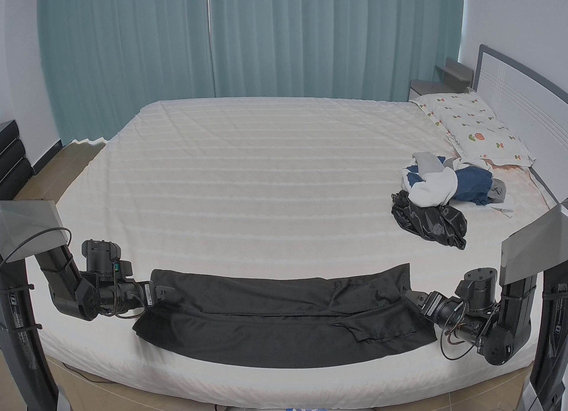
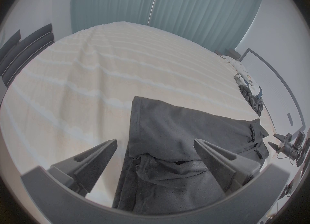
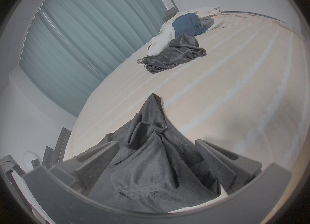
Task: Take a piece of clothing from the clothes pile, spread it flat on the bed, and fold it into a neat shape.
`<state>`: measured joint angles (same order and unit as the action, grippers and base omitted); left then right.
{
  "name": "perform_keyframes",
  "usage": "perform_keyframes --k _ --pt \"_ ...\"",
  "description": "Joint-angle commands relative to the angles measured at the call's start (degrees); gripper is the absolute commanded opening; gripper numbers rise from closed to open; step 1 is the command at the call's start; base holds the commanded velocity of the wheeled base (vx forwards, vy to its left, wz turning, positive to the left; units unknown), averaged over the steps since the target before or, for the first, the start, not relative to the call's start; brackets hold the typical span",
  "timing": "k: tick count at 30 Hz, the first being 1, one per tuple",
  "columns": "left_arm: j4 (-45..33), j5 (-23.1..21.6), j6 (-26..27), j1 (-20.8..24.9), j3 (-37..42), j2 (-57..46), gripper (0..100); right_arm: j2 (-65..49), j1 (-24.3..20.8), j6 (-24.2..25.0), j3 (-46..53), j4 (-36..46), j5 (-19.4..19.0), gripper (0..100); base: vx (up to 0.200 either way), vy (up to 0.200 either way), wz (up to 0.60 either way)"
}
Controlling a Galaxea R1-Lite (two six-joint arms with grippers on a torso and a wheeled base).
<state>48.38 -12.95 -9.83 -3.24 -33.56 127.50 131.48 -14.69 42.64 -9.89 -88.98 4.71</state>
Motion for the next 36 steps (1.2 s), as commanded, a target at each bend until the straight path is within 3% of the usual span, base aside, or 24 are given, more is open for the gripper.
perform_keyframes --k 1,7,26,27,36 --pt "0.1 0.0 0.1 0.3 -0.6 2.8 100 1.9 -0.6 0.0 0.2 -0.6 0.3 100 0.0 0.0 0.0" --pt "0.1 0.1 0.0 0.8 -2.2 4.8 100 1.9 -0.8 0.2 0.7 -0.6 2.0 100 0.0 0.0 0.0" --pt "0.2 0.3 0.2 3.2 -2.7 5.0 100 1.9 -2.3 0.3 1.6 -0.6 2.0 100 0.0 0.0 0.0" --pt "0.2 0.3 0.2 3.2 -2.7 5.0 0 1.9 -2.3 0.3 1.6 -0.6 2.1 100 0.0 0.0 0.0" --pt "2.7 0.8 0.0 3.1 -2.4 5.0 0 1.6 -2.7 0.2 2.3 -0.6 2.1 100 0.0 0.0 0.0"
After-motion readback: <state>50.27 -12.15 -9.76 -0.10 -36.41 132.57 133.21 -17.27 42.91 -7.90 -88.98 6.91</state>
